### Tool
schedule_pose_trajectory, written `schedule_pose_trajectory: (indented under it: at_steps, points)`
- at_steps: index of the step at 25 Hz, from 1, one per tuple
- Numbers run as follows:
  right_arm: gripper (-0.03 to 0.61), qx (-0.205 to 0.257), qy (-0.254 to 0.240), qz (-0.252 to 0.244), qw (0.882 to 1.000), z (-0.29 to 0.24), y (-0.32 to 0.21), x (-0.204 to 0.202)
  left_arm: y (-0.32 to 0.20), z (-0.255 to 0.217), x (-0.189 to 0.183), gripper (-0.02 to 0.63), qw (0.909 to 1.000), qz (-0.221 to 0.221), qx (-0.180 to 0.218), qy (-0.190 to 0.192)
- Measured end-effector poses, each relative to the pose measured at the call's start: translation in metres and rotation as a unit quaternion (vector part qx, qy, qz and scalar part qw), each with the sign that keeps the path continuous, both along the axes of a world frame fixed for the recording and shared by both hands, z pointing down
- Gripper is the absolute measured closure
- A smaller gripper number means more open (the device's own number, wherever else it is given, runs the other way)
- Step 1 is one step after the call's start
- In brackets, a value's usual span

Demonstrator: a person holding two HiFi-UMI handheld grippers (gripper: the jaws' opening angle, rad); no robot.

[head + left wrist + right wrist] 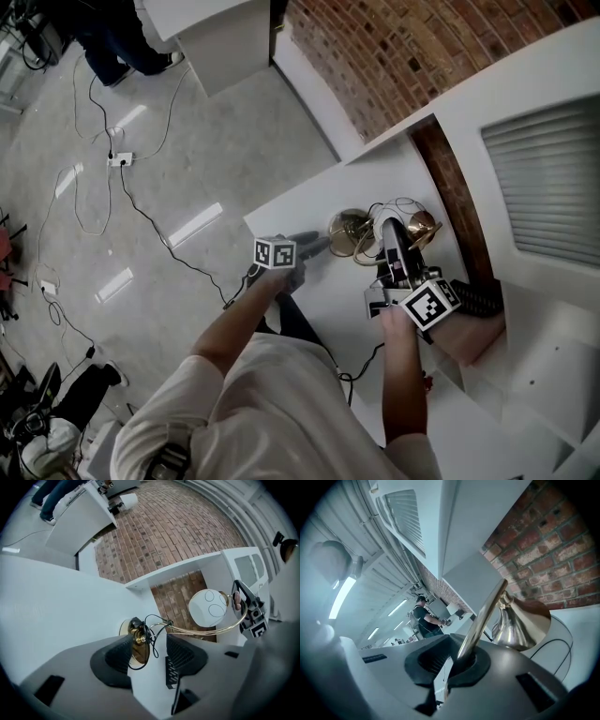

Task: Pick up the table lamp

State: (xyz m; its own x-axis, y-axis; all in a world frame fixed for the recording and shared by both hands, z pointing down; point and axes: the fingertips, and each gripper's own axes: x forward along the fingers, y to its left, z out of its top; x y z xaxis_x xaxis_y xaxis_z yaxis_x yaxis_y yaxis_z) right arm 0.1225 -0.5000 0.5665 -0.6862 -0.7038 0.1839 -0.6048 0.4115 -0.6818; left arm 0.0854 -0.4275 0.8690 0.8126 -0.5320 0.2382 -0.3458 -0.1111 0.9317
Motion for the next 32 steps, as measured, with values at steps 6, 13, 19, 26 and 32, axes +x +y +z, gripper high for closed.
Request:
schedule_pose_trajectory:
  at_steps: [6, 13, 19, 26, 32]
  points:
    - [0.577, -0.007, -0.024, -0.018, 1.0, -0.002, 0.001, 0.0, 0.0, 0.006, 0.004, 0.35, 0.9995, -0.017, -0.019, 0.018]
    - [0.575, -0.016, -0.025, -0.014, 0.999, -0.003, -0.001, 0.004, 0.008, 0.013, 0.007, 0.317, 0.9988, -0.014, -0.038, 0.029]
    - [0.575, -0.011, -0.034, -0.019, 0.999, -0.009, 0.007, -0.001, 0.022, 0.026, 0.004, 0.296, 0.9978, -0.019, -0.056, 0.03]
    - [0.575, -0.006, -0.045, -0.033, 0.998, -0.032, 0.036, -0.023, 0.044, 0.03, -0.001, 0.275, 0.9972, -0.012, -0.068, 0.027]
    - [0.575, 0.017, -0.045, -0.041, 0.998, -0.079, 0.106, -0.056, 0.09, 0.012, -0.015, 0.263, 0.9962, -0.01, -0.073, 0.048]
